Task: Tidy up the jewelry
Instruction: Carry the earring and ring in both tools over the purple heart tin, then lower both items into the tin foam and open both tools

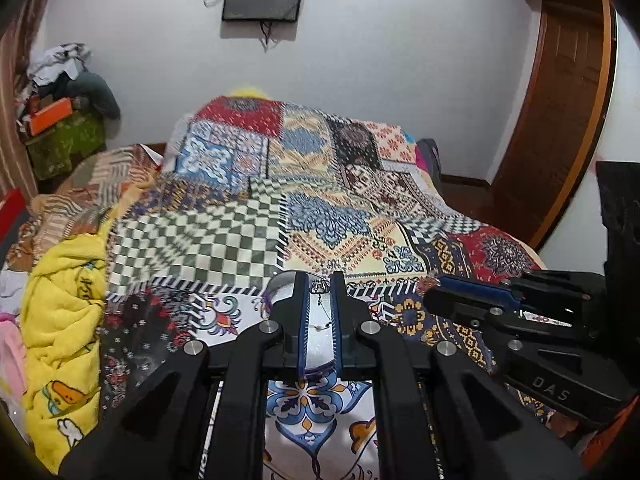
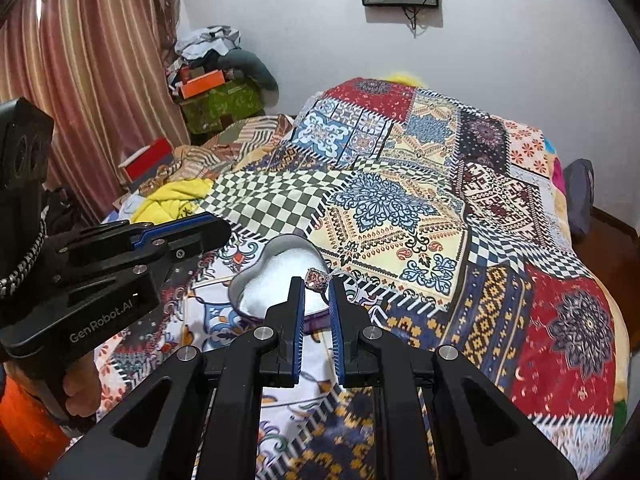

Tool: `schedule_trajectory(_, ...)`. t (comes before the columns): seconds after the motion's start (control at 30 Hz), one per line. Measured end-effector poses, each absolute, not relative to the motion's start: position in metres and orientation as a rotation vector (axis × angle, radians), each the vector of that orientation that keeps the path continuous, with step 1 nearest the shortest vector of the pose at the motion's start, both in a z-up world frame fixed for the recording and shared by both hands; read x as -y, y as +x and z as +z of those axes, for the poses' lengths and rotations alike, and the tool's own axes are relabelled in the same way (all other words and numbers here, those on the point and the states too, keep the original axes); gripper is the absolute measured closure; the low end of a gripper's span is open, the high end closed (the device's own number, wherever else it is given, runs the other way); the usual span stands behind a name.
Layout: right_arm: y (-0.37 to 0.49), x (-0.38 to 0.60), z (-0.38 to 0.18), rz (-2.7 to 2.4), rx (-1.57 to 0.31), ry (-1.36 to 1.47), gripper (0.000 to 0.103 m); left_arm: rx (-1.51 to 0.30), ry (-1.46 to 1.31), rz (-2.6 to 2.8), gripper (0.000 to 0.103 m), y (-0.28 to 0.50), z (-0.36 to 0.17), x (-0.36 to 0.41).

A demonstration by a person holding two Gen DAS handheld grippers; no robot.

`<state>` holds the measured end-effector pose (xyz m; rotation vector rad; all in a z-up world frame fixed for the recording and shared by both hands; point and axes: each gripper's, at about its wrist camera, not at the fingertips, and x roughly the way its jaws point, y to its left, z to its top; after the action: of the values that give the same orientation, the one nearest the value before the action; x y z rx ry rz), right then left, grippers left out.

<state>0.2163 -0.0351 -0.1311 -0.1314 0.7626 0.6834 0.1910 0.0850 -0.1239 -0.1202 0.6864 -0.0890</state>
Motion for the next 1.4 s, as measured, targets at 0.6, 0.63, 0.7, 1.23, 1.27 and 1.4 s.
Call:
schedule_trajectory(0.6, 0.243, 0.019, -0.154, 0.755, -0.830, -0.206, 0.092, -0.836, -0.047, -0.108, 0.094, 0.232, -0.179, -0.089)
schedule_trajectory(0.63, 0.245, 0.019, -0.155, 0.762, -0.835, -0.204, 0.092, -0.842, -0.050, -0.112, 0.094, 0.232, -0.181, -0.090)
schedule_trajectory(0.7, 0.248, 0.017, -0.157, 0.773, -0.845, -0.204, 0.092, -0.852, -0.053, -0.121, 0.094, 0.234, -0.184, -0.091)
schedule_trajectory(1.23, 0.253, -0.001, -0.165, 0.826, -0.880, -0.247, 0.092, -0.873, -0.065, -0.123, 0.064, 0.224, -0.181, -0.103)
schedule_trajectory(1.27, 0.254, -0.003, -0.166, 0.828, -0.883, -0.251, 0.092, -0.865, -0.062, -0.115, 0.061, 0.222, -0.180, -0.105)
schedule_trajectory(1.4, 0.256, -0.007, -0.169, 0.832, -0.899, -0.259, 0.092, -0.850, -0.032, -0.099, 0.058, 0.216, -0.176, -0.106)
